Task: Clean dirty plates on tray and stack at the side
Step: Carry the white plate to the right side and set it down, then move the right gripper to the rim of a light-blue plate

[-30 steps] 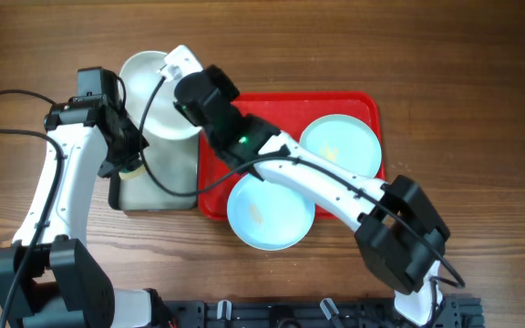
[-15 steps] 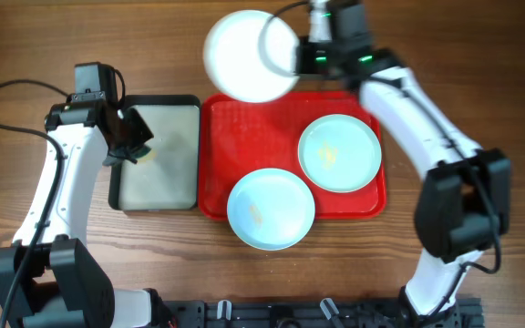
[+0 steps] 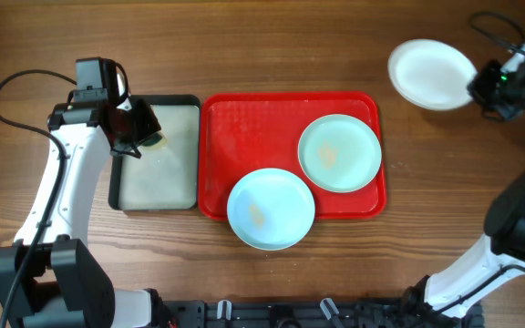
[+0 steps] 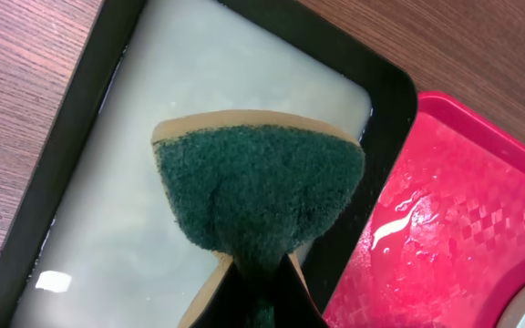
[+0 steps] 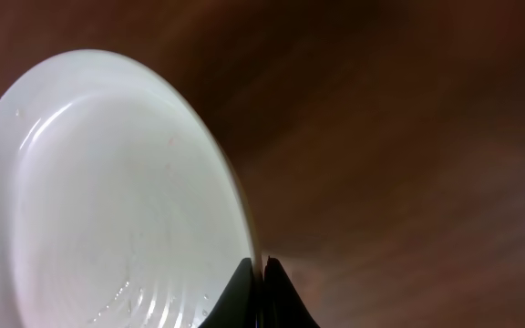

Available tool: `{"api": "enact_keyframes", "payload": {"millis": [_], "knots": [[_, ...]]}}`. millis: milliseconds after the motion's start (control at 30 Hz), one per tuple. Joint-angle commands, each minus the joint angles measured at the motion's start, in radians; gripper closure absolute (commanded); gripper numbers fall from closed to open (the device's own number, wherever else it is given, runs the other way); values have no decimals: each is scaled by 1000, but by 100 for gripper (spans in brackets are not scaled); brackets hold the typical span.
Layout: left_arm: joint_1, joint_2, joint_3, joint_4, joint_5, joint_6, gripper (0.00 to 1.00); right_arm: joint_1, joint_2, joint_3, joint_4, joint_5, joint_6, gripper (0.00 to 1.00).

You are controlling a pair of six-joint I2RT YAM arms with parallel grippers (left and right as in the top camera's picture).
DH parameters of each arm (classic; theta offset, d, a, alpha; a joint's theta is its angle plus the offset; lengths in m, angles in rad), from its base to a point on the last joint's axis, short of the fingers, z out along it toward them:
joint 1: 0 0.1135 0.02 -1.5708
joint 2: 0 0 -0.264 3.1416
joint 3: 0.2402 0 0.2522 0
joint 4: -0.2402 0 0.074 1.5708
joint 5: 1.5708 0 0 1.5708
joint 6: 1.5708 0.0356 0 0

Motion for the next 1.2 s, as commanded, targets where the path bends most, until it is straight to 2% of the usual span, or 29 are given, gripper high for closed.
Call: {"api": "enact_keyframes", "payload": {"millis": [0,233,433,467,500,533,567,733,800,1000,1133,1167], "knots": [[-6,-1,-3,7,14,24,96,-11,-31,-56,-11,97,-21,96],[-6,-1,-3,6,14,28,96,-9,-29,-180,41,160,-19,96],[-6,-1,-3,6,14,43,96,-3,-29,-183,24,148,-21,96],[-6,-1,-3,6,14,43,96,-1,-29,-183,13,148,-21,93],[-6,-1,-3,6,14,42,96,2,-29,-183,2,148,-22,86],[-6,-1,-3,6,14,42,96,3,-29,-183,-12,148,-21,72],[-6,-1,-3,6,14,42,96,3,-29,-183,-33,148,-26,66],[-6,-1,-3,5,14,46,96,8,-30,-90,-172,55,-49,59],[-6,-1,-3,5,14,46,96,26,-30,-34,-240,-11,-105,56],[-6,-1,-3,-3,14,46,96,177,-29,9,-293,-74,-161,59],[-6,-1,-3,-5,14,46,96,364,-29,9,-455,-70,-214,57],[-6,-1,-3,-5,14,46,96,409,-29,9,-500,-71,-229,59]]}}
